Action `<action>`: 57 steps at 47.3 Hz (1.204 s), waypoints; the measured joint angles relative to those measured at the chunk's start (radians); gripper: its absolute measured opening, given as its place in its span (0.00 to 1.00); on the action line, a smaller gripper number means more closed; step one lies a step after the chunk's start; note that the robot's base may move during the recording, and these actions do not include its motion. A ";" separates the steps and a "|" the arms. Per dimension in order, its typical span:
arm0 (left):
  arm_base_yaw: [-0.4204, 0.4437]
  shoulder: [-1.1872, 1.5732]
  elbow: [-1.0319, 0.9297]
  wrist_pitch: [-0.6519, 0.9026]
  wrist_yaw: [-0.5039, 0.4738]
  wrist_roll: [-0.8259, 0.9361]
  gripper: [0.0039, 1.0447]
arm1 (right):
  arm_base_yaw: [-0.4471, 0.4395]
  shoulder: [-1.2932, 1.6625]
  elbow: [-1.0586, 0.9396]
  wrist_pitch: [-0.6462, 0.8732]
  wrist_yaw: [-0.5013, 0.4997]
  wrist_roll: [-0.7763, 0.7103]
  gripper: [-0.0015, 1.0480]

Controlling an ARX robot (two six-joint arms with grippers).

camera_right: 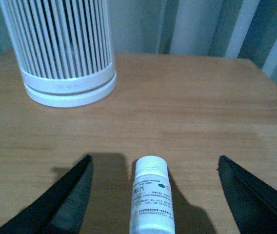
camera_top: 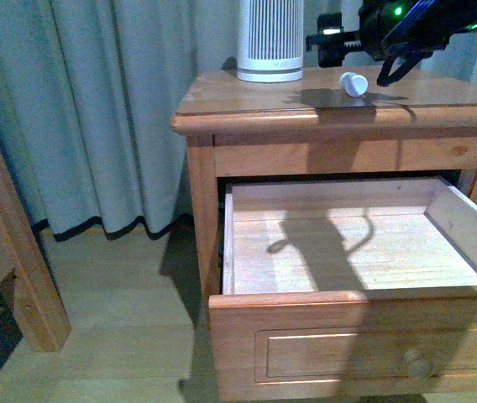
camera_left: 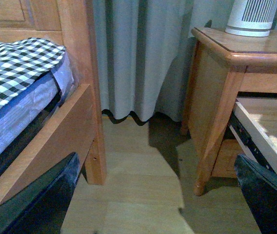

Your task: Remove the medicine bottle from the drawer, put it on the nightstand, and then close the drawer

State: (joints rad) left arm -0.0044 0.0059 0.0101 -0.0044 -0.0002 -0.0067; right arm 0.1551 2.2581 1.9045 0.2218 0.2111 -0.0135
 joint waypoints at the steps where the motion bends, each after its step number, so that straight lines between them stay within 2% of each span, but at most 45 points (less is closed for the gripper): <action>1: 0.000 0.000 0.000 0.000 0.000 0.000 0.94 | 0.000 -0.018 -0.019 0.011 -0.006 0.006 0.78; 7: 0.000 0.000 0.000 0.000 0.000 0.000 0.94 | 0.003 -0.188 -0.188 0.093 -0.055 0.039 0.95; 14: 0.000 0.000 0.000 0.000 0.000 0.000 0.94 | 0.002 -0.486 -0.463 0.183 -0.135 0.101 0.93; 23: 0.000 0.000 0.000 0.000 0.000 0.000 0.94 | -0.011 -0.830 -0.859 0.261 -0.190 0.134 0.66; 29: 0.000 0.000 0.000 0.000 0.000 0.000 0.94 | -0.017 -1.015 -1.209 0.255 -0.214 0.158 0.42; 37: 0.000 0.000 0.000 0.000 0.000 0.000 0.94 | -0.013 -0.963 -1.579 0.323 -0.214 0.203 0.11; 40: 0.000 0.000 0.000 0.000 0.000 0.000 0.94 | -0.010 -0.913 -1.639 0.360 -0.215 0.214 0.03; 48: 0.000 0.000 0.000 0.000 0.000 0.000 0.94 | -0.002 -0.688 -1.686 0.533 -0.191 0.226 0.03; 52: 0.000 0.000 0.000 0.000 0.000 0.000 0.94 | -0.015 -0.512 -1.626 0.652 -0.167 0.200 0.03; 57: 0.000 0.000 0.000 0.000 0.000 0.000 0.94 | -0.029 -0.363 -1.497 0.681 -0.139 0.163 0.03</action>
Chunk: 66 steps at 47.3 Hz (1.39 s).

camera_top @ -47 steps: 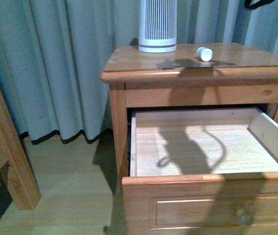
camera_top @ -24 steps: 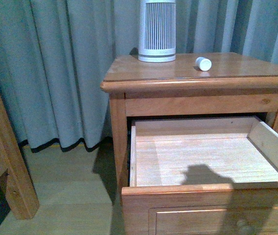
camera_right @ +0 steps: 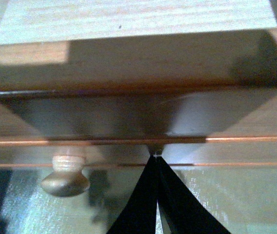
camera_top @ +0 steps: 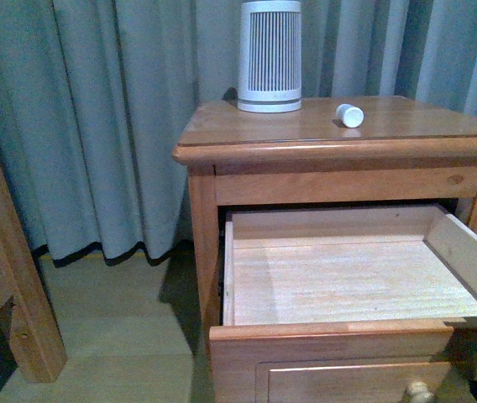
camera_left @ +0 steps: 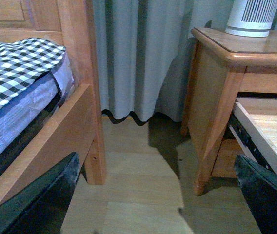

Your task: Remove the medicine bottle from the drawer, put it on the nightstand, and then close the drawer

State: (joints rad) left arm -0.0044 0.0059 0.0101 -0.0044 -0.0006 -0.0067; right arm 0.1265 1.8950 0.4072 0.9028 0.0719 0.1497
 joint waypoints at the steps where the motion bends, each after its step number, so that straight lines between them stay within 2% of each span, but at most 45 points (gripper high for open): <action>1: 0.000 0.000 0.000 0.000 0.000 0.000 0.94 | 0.000 0.019 0.022 0.000 0.010 -0.010 0.03; 13: 0.000 0.000 0.000 0.000 0.000 0.000 0.94 | -0.008 0.244 0.411 0.045 0.037 -0.139 0.03; 35: 0.000 0.000 0.000 0.000 0.000 0.000 0.94 | -0.063 0.519 0.859 -0.010 0.010 -0.262 0.03; 54: 0.000 0.000 0.000 0.000 0.000 0.000 0.94 | -0.097 0.544 0.899 -0.022 -0.056 -0.306 0.03; 61: 0.000 0.000 0.000 0.000 0.000 0.000 0.94 | -0.121 0.500 0.826 -0.055 -0.047 -0.233 0.03; 66: 0.000 0.000 0.000 0.000 0.000 0.000 0.94 | -0.134 0.376 0.688 -0.113 -0.068 -0.108 0.03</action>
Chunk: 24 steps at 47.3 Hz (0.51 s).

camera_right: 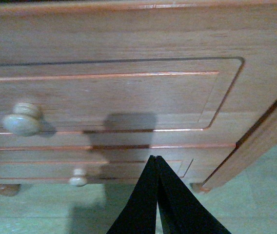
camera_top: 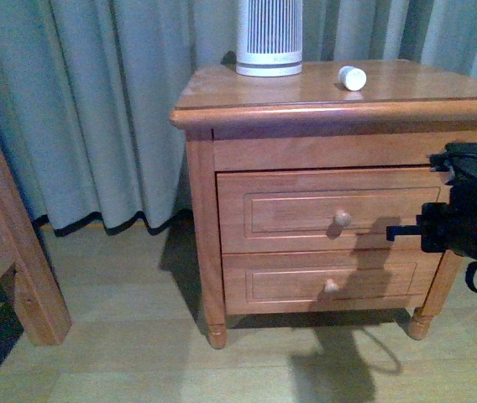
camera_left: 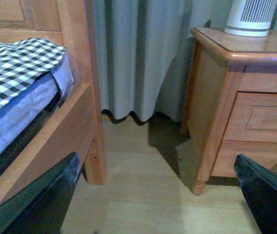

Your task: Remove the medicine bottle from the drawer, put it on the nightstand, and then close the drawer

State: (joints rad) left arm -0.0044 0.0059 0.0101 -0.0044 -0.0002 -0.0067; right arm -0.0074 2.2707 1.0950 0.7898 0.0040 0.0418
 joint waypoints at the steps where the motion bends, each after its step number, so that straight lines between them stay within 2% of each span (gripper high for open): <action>1: 0.000 0.000 0.000 0.000 0.000 0.000 0.94 | 0.000 -0.031 -0.024 -0.011 -0.004 0.021 0.03; 5: 0.000 0.000 0.000 0.000 0.000 0.000 0.94 | 0.003 -0.237 -0.137 -0.071 -0.034 0.104 0.03; 16: 0.000 0.000 0.000 0.000 0.000 0.000 0.94 | -0.007 -0.680 -0.270 -0.184 -0.071 0.140 0.03; 19: 0.000 0.000 0.000 0.000 0.000 0.000 0.94 | -0.019 -0.867 -0.320 -0.236 -0.107 0.147 0.03; 24: 0.000 0.000 0.000 0.000 0.000 0.000 0.94 | -0.037 -1.126 -0.403 -0.311 -0.139 0.146 0.15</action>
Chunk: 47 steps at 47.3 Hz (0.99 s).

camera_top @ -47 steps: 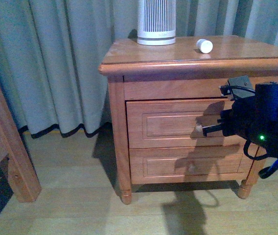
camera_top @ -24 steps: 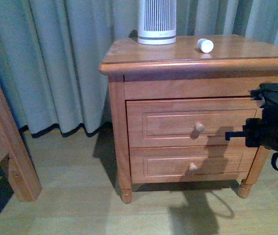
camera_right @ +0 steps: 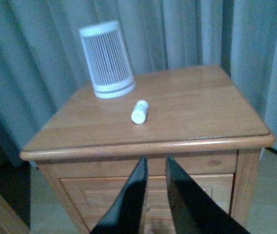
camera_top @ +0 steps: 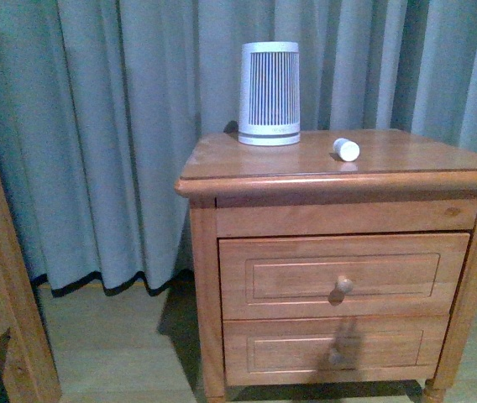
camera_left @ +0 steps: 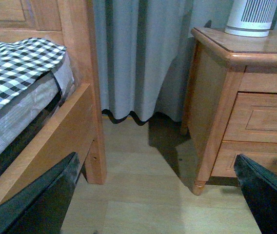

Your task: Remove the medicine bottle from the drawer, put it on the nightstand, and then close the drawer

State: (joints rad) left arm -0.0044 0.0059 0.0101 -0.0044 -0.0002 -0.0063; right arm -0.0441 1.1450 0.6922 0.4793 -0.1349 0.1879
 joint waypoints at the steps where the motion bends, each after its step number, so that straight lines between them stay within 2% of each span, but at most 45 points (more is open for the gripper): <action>1: 0.000 0.000 0.000 0.000 0.000 0.000 0.94 | -0.003 -0.053 -0.017 -0.021 -0.010 0.000 0.18; 10: 0.000 0.000 0.000 0.000 0.000 0.000 0.94 | -0.057 -0.581 -0.155 -0.297 -0.076 0.000 0.50; 14: 0.000 0.000 0.000 0.000 0.000 0.000 0.94 | -0.069 -0.756 -0.202 -0.295 -0.035 -0.011 0.63; 15: 0.000 0.000 0.000 0.000 0.000 0.000 0.94 | -0.060 -0.779 -0.201 -0.310 -0.006 -0.024 0.63; 17: 0.000 0.000 0.000 0.000 0.000 0.000 0.94 | -0.008 -0.818 -0.180 -0.446 0.087 -0.076 0.55; 21: 0.000 0.000 0.000 0.000 -0.002 0.000 0.94 | 0.029 -0.872 -0.252 -0.563 0.117 -0.130 0.44; 27: 0.000 0.000 0.000 0.000 0.000 0.000 0.94 | 0.040 -1.045 -0.570 -0.494 0.134 -0.167 0.15; 31: 0.000 0.000 0.000 0.000 -0.001 0.000 0.94 | 0.041 -1.126 -0.678 -0.486 0.132 -0.181 0.02; 47: 0.000 0.000 0.000 0.000 0.000 0.000 0.94 | 0.041 -1.139 -0.678 -0.482 0.132 -0.183 0.03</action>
State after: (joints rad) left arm -0.0044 0.0055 0.0101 -0.0044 -0.0006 -0.0063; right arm -0.0029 0.0055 0.0147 -0.0025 -0.0032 0.0051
